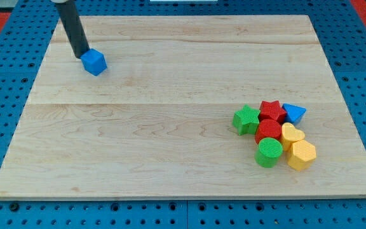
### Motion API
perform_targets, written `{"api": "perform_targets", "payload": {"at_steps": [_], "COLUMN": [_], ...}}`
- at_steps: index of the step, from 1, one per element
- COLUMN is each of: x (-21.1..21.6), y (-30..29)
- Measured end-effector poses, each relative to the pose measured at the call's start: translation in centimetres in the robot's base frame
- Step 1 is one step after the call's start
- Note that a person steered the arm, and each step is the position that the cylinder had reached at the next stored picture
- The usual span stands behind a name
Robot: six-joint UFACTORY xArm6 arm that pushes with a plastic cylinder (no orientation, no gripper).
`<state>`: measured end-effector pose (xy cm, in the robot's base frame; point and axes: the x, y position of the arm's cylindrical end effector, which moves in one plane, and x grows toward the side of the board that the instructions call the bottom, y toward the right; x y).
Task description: Slide the blue cube into green star
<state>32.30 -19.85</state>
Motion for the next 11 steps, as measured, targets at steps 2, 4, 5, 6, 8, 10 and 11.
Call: {"api": "perform_targets", "payload": {"at_steps": [2,4,5,6,8,10,11], "x": [3.5,10.0,9.6,7.8,5.0,10.4,8.0], "y": [5.4,10.9,13.1,9.9,17.9,19.8,21.5]}}
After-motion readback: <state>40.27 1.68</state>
